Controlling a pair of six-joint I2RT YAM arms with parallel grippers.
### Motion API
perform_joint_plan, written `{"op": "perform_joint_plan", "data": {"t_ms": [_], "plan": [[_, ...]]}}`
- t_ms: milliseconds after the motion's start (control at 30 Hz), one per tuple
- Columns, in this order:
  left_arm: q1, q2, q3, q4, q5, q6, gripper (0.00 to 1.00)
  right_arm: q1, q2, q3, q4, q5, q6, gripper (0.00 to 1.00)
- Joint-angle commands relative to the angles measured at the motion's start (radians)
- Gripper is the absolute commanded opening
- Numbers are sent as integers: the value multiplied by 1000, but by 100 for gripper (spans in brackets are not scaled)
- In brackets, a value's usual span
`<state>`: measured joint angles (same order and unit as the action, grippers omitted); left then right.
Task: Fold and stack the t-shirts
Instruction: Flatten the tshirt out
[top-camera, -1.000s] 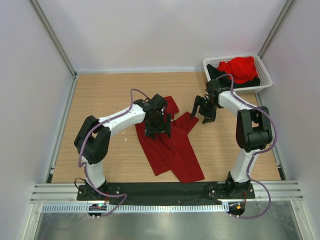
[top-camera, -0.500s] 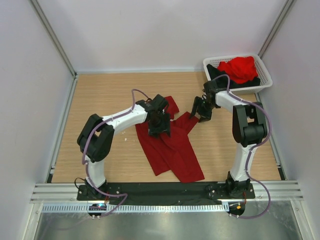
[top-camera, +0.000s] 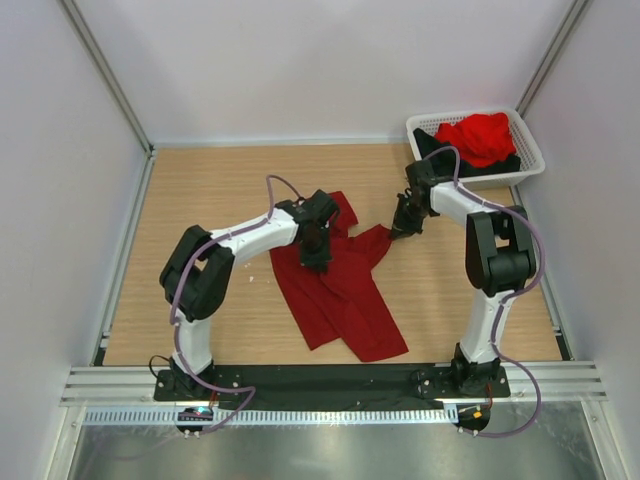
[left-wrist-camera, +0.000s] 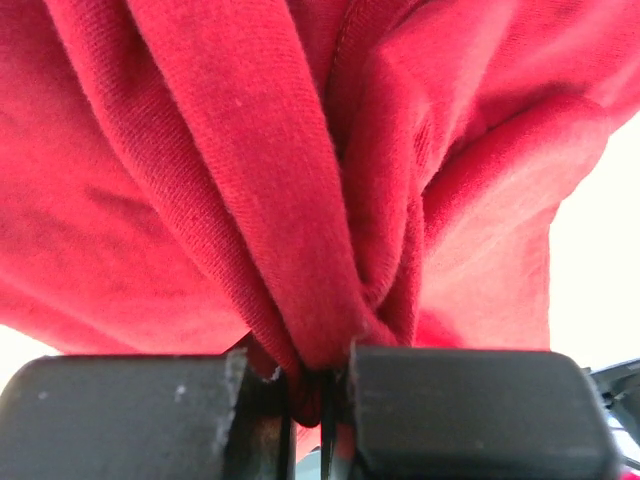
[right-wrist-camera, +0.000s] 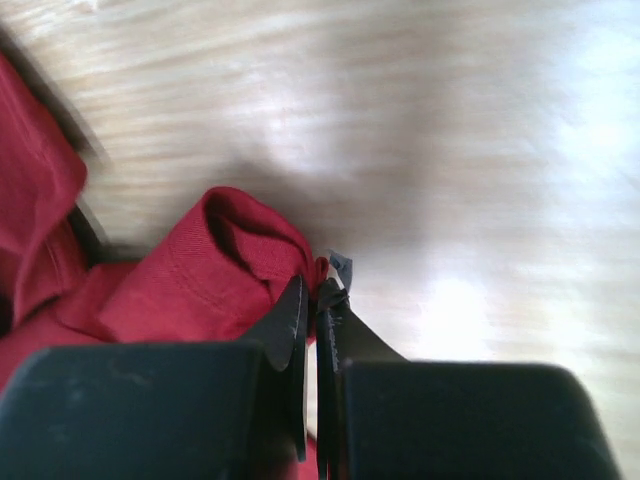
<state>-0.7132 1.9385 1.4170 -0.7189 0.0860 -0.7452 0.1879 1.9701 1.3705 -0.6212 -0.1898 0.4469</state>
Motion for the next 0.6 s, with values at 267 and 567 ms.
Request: {"op": "perform_joint_plan", "data": {"t_ms": [267,567], "plan": [[3,-205,85,-218,-290,190,0,-2,-537,-197,-281,509,39,1],[-6,-111,296,-370,-338,184,51,-16,-723,-329,-269,529,18,1]]}}
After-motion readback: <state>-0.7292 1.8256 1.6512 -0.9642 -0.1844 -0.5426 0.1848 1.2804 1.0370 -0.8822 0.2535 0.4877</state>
